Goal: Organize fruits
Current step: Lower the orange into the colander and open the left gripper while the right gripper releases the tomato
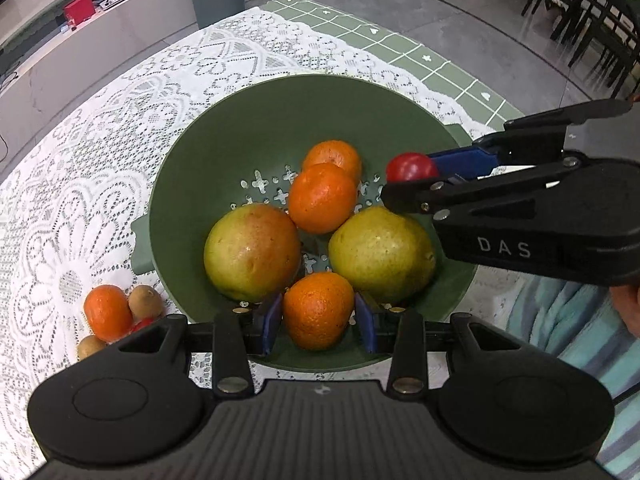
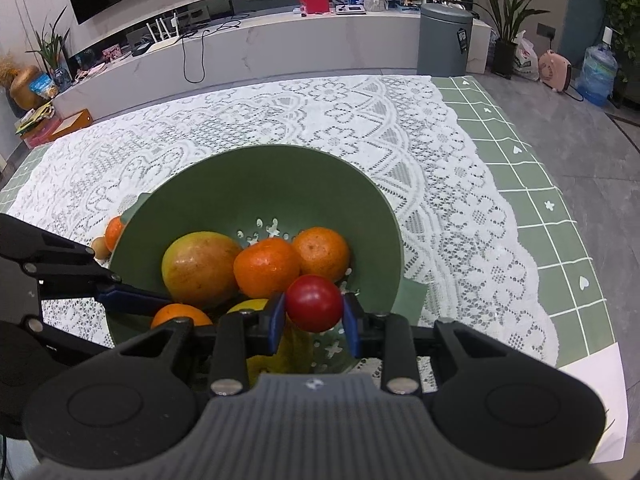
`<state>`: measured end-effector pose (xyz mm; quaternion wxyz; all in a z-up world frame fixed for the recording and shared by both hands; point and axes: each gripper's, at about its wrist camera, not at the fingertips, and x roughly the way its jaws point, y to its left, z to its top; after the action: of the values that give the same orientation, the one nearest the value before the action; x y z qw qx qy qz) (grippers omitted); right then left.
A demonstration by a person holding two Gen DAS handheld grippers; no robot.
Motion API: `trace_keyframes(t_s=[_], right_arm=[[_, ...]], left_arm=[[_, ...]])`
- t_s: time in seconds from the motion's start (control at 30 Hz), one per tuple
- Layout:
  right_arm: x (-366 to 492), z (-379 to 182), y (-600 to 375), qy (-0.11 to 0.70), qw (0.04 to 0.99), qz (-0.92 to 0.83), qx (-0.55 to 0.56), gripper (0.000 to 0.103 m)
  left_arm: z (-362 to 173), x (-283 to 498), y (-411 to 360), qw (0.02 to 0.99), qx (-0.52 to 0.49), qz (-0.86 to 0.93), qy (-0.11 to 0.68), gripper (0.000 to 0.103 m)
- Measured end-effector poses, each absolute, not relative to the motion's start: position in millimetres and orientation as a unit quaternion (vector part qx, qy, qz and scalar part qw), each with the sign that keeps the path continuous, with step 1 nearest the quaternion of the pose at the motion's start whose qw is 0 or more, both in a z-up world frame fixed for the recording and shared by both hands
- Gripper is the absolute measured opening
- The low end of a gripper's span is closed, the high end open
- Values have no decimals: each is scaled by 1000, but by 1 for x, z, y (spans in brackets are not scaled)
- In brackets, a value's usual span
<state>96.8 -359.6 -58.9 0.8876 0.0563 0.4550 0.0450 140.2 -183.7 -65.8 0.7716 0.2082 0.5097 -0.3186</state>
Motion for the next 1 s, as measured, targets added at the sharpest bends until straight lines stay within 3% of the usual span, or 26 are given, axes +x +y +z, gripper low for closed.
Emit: trace_keyframes(t_s=[0.27, 0.57, 0.7, 0.83, 1.0], right_arm=[[87, -57, -358, 447, 892, 42, 51, 26], [85, -56, -356, 444, 894, 44, 44, 29], [84, -56, -356, 442, 895, 43, 48, 29], [82, -53, -356, 431, 900, 45, 52, 42], [78, -49, -355, 414, 908, 38, 49, 47]], left_arm=[[-64, 141, -179, 774, 208, -314, 509, 46], [-52, 130, -175, 785, 213, -322, 484, 60], [-48, 128, -174, 791, 216, -321, 475, 60], [-44, 126, -170, 796, 211, -317, 470, 61], [-38, 123, -163, 804, 203, -315, 462, 62]])
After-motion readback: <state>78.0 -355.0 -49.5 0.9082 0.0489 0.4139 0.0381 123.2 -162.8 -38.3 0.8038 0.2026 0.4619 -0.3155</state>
